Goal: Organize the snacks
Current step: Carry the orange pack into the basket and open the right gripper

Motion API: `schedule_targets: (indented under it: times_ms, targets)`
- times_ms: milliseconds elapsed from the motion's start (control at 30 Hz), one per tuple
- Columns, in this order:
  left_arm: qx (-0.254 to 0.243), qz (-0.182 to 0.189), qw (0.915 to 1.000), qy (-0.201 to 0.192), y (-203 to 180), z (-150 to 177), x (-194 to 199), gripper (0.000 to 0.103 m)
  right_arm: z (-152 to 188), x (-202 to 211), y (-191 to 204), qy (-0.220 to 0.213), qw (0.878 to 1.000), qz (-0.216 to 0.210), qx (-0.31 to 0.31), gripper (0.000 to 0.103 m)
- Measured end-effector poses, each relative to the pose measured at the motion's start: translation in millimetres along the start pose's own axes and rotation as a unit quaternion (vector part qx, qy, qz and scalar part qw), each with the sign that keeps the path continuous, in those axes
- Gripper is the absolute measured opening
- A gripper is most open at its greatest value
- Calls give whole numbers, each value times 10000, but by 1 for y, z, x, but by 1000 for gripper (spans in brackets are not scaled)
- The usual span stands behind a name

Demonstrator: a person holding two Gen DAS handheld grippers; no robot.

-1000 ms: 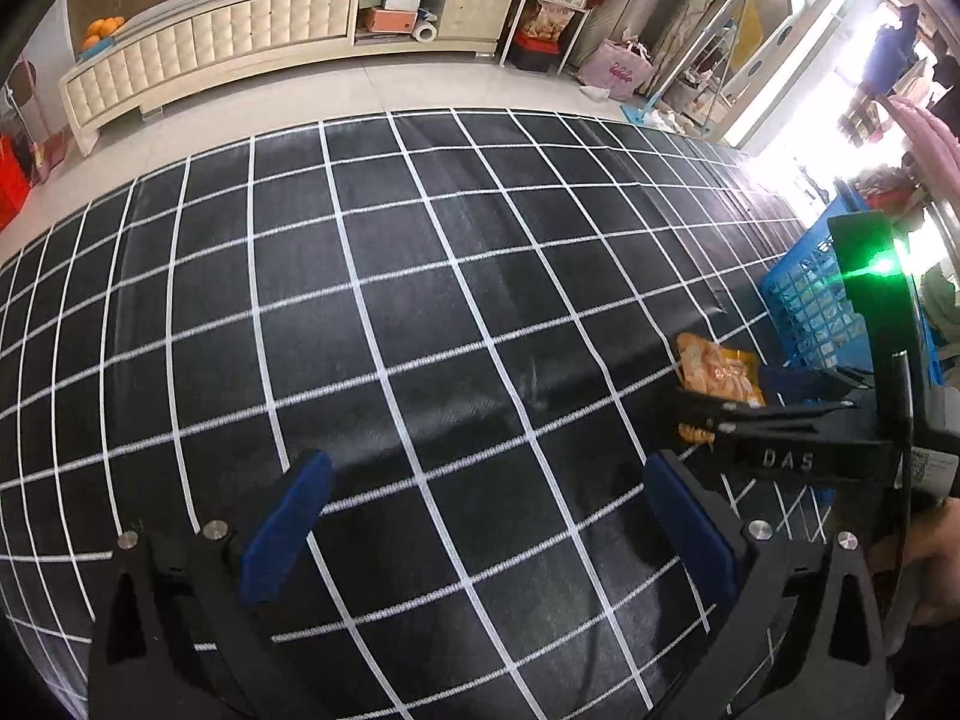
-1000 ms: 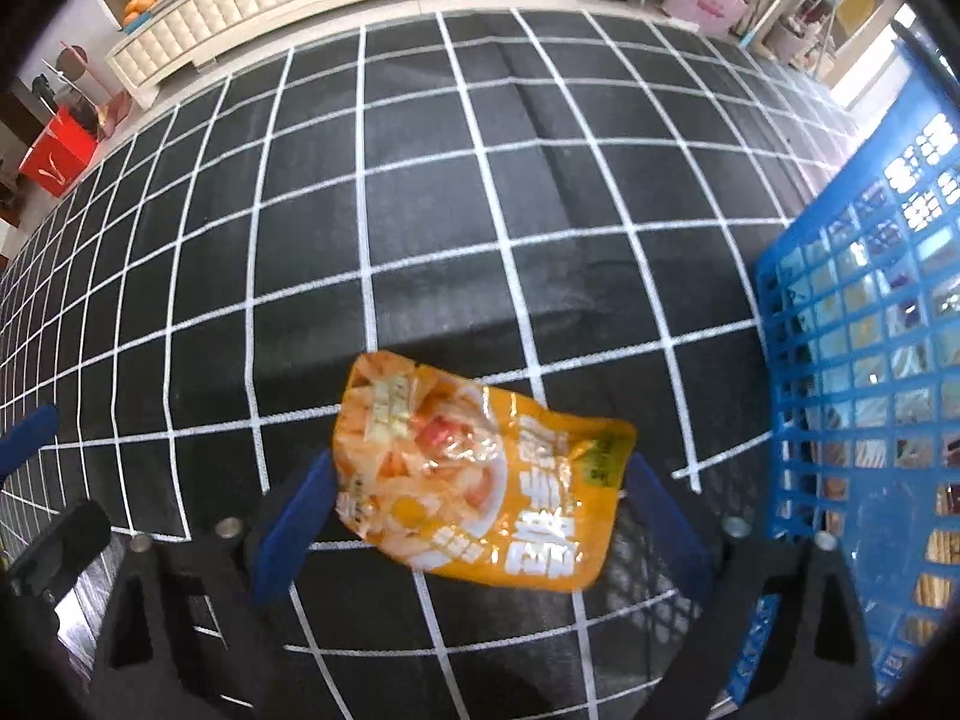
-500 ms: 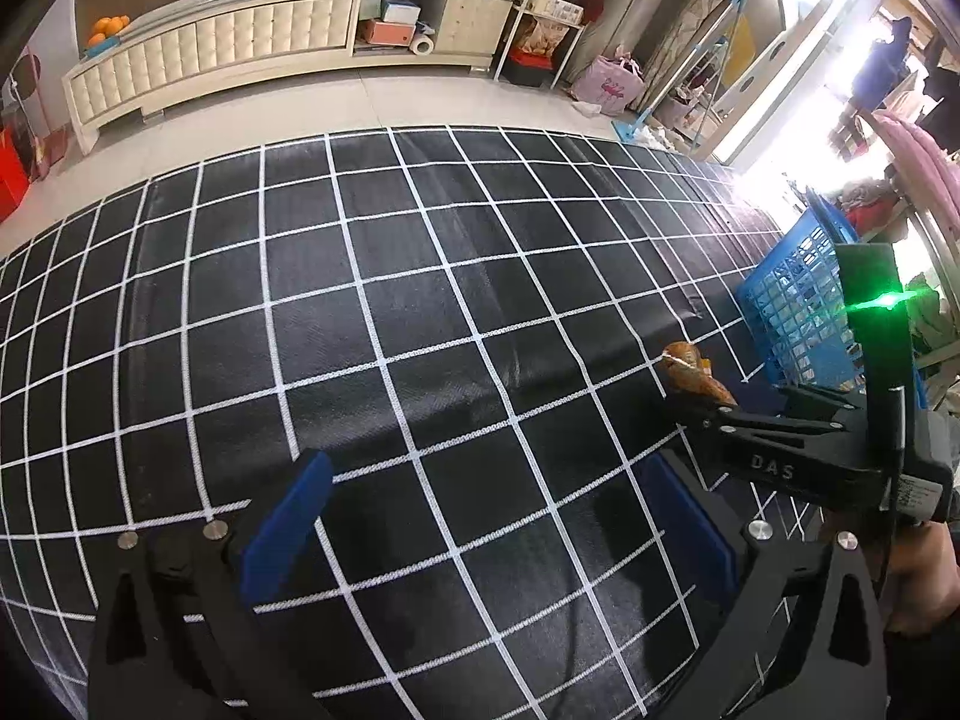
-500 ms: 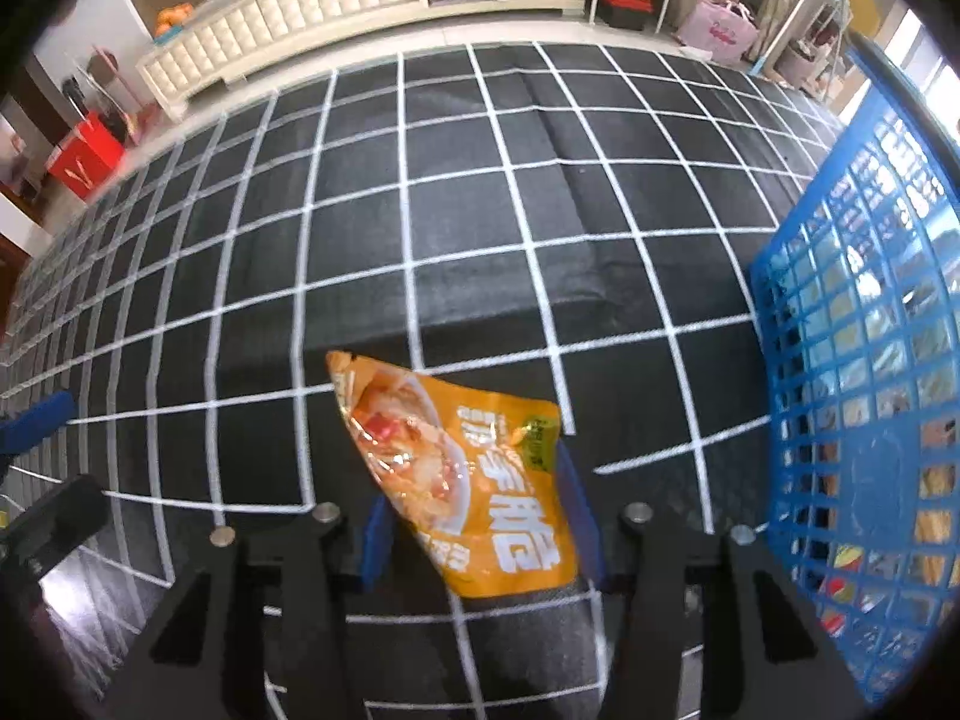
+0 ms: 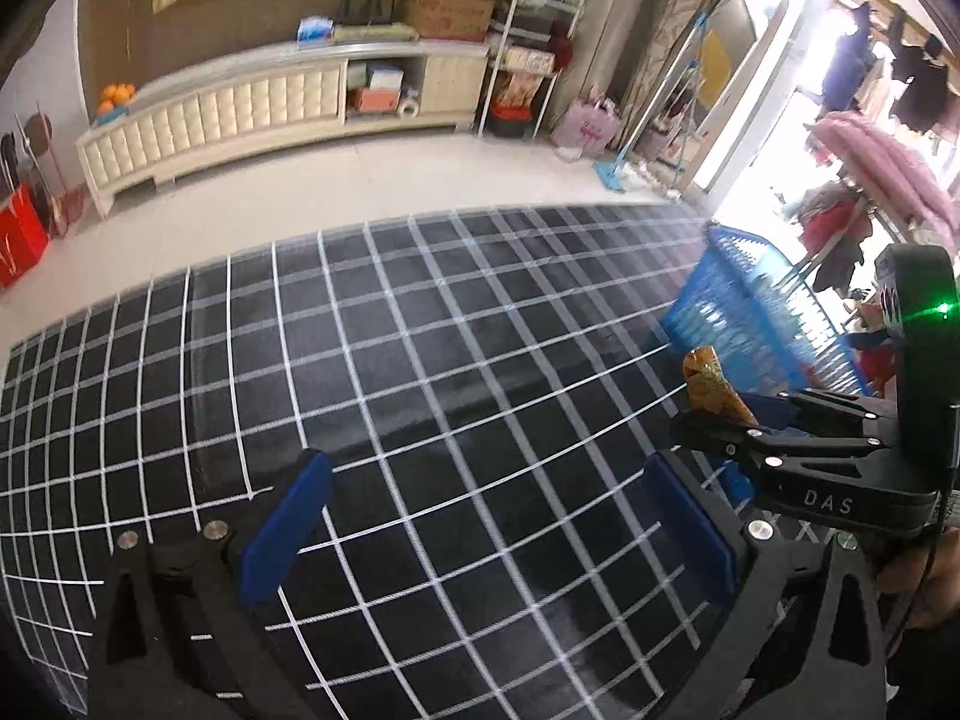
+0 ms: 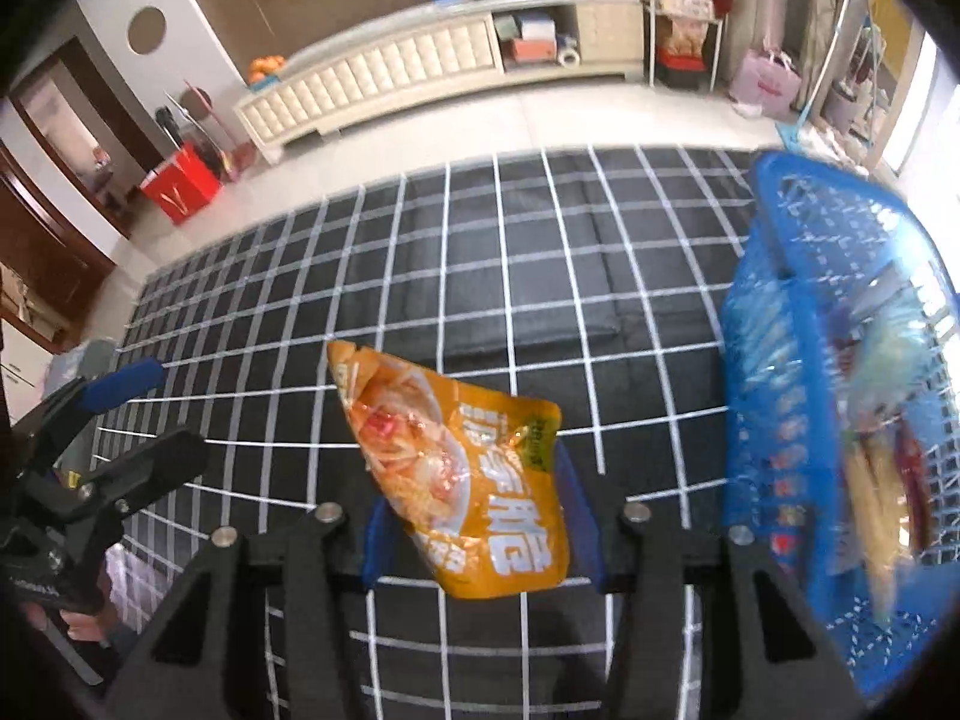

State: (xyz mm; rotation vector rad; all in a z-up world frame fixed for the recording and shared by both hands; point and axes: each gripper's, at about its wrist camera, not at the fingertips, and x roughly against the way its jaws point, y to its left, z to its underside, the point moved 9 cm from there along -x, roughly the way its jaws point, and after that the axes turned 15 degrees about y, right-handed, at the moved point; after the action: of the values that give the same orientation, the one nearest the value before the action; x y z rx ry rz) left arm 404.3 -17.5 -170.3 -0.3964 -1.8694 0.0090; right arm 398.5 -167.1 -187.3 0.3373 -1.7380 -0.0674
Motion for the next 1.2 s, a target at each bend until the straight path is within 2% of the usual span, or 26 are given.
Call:
schedule_targets:
  times_ms: [133,267,367,467,767,1000,1200]
  targets:
    - [-193,-191,9991,-325,-28,-7,34,103,7,45,-2,-321,9995,-9,72,53]
    - [-248,-208,9982,-506,-48,-13,58,103,12,88,-7,-653,9978,-59,135,53]
    - [-280,-358,9970,-625,-61,-20,71,103,15,111,-16,-866,9960,-92,199,53]
    - [-340,-304,9961,-755,-77,-24,80,103,18,128,-30,-987,9948,-58,245,53]
    - [-534,-152,9951,-815,-129,-44,80,103,14,156,-75,-1211,9923,65,257,53]
    - [-816,-153,9943,-667,-170,-51,59,103,11,152,-112,-1064,9936,344,173,53]
    - [-922,-224,9946,-411,-186,-50,31,103,11,129,-134,-869,9953,419,94,53]
